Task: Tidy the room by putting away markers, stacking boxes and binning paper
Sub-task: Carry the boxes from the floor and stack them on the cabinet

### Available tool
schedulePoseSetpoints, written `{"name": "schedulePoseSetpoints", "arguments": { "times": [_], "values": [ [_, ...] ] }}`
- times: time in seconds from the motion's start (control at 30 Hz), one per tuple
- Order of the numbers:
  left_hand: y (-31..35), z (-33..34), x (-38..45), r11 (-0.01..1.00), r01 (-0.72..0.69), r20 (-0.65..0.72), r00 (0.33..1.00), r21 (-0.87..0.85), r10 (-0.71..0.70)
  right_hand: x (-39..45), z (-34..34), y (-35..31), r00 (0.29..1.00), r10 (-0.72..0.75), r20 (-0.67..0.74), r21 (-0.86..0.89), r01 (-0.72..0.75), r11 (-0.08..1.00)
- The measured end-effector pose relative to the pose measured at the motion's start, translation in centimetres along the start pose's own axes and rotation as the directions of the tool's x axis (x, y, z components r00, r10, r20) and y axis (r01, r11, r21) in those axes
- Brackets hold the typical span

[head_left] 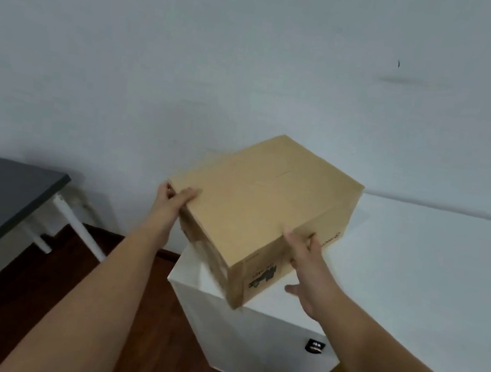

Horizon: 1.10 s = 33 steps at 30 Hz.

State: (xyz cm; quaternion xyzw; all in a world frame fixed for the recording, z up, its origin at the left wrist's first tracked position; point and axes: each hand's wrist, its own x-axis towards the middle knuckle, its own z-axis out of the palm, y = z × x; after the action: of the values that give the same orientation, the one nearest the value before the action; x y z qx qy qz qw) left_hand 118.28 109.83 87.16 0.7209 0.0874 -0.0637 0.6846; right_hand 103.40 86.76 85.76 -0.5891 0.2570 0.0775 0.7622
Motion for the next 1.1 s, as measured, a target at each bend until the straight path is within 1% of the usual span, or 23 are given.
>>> {"name": "schedulePoseSetpoints", "arguments": {
  "times": [0.03,0.1,0.17,0.2,0.27,0.3,0.37,0.4,0.47,0.5,0.53,0.63,0.7,0.77,0.8,0.83,0.87,0.93,0.97,1.0,1.03,1.07,1.1],
  "values": [
    [-0.1,0.2,0.6,1.000,-0.001,0.029,1.000,-0.014,0.001,0.7,0.5,-0.6,1.000,-0.005,-0.025,-0.023,0.004,1.000],
    [-0.8,0.8,0.6,0.998,-0.036,-0.008,0.999,-0.059,0.036,2.1,1.1,-2.6,0.996,-0.063,-0.067,-0.028,0.061,0.998],
    [-2.1,1.5,-0.5,0.994,-0.073,-0.124,0.990,-0.081,0.062,3.7,1.3,-4.7,0.986,-0.151,-0.069,0.020,0.153,0.988],
    [-2.8,2.0,-1.5,0.995,-0.071,-0.198,0.979,-0.076,0.055,4.4,1.3,-5.7,0.979,-0.192,-0.063,0.011,0.193,0.981],
    [-3.6,3.4,-3.5,0.996,-0.057,-0.328,0.944,-0.066,0.032,5.4,1.5,-7.6,0.966,-0.250,-0.062,-0.105,0.243,0.964],
    [-3.5,4.2,-4.2,0.996,-0.042,-0.364,0.931,-0.075,0.012,6.0,1.5,-8.3,0.960,-0.269,-0.081,-0.180,0.251,0.951],
    [-2.9,5.4,-4.2,0.989,-0.010,-0.386,0.921,-0.149,-0.049,7.1,1.8,-9.6,0.946,-0.301,-0.121,-0.309,0.253,0.917],
    [-2.6,5.7,-3.6,0.984,-0.002,-0.394,0.916,-0.180,-0.070,7.9,2.0,-10.1,0.944,-0.301,-0.137,-0.345,0.240,0.907],
    [-2.3,5.4,-2.0,0.983,-0.011,-0.422,0.904,-0.185,-0.070,9.0,2.8,-10.4,0.940,-0.298,-0.168,-0.396,0.212,0.893],
    [-2.3,4.9,-1.3,0.984,-0.013,-0.415,0.908,-0.179,-0.063,9.3,3.2,-10.2,0.929,-0.320,-0.186,-0.432,0.215,0.876],
    [-2.6,4.3,-0.6,0.985,-0.007,-0.379,0.923,-0.174,-0.060,9.4,3.4,-9.8,0.910,-0.356,-0.212,-0.471,0.224,0.853],
    [-2.7,3.2,0.1,0.982,0.025,-0.185,0.981,-0.186,-0.060,8.9,3.0,-8.3,0.842,-0.444,-0.305,-0.519,0.244,0.819],
    [-1.8,3.3,-0.1,0.983,0.039,-0.109,0.992,-0.177,-0.059,8.3,2.1,-8.3,0.846,-0.439,-0.304,-0.492,0.255,0.832],
    [-0.9,3.9,-0.6,0.983,0.074,-0.075,0.993,-0.166,-0.087,7.6,0.9,-8.8,0.885,-0.373,-0.278,-0.344,0.271,0.899],
    [-0.6,4.2,-1.2,0.985,0.075,-0.093,0.992,-0.158,-0.090,7.4,0.2,-8.8,0.903,-0.331,-0.273,-0.232,0.272,0.934],
    [-0.5,4.4,-2.1,0.985,0.050,-0.143,0.987,-0.163,-0.074,6.8,-0.6,-8.6,0.917,-0.292,-0.270,-0.130,0.266,0.955],
    [-0.8,4.7,-3.2,0.983,0.012,-0.217,0.975,-0.185,-0.052,5.8,-1.8,-8.1,0.919,-0.284,-0.272,-0.066,0.277,0.959],
    [-1.8,5.9,-6.2,0.960,-0.077,-0.347,0.938,-0.270,-0.022,2.6,-5.2,-5.9,0.911,-0.296,-0.286,-0.016,0.304,0.952],
    [-2.6,7.2,-8.1,0.943,-0.077,-0.367,0.929,-0.323,-0.050,0.2,-7.4,-4.0,0.911,-0.292,-0.291,-0.015,0.301,0.954],
    [-3.5,8.8,-10.3,0.932,-0.027,-0.355,0.928,-0.361,-0.110,-2.3,-10.2,-1.5,0.913,-0.274,-0.301,-0.033,0.277,0.960],
    [-4.6,11.0,-12.7,0.926,0.068,-0.310,0.931,-0.370,-0.192,-5.1,-13.2,1.2,0.914,-0.249,-0.321,-0.064,0.241,0.968],
    [-5.6,13.5,-15.5,0.925,0.177,-0.228,0.938,-0.337,-0.263,-8.2,-16.5,3.9,0.907,-0.215,-0.363,-0.086,0.197,0.977],
    [-6.7,16.2,-18.5,0.927,0.263,-0.114,0.947,-0.267,-0.301,-11.4,-19.9,6.4,0.889,-0.165,-0.427,-0.081,0.144,0.986]
  ]
}}
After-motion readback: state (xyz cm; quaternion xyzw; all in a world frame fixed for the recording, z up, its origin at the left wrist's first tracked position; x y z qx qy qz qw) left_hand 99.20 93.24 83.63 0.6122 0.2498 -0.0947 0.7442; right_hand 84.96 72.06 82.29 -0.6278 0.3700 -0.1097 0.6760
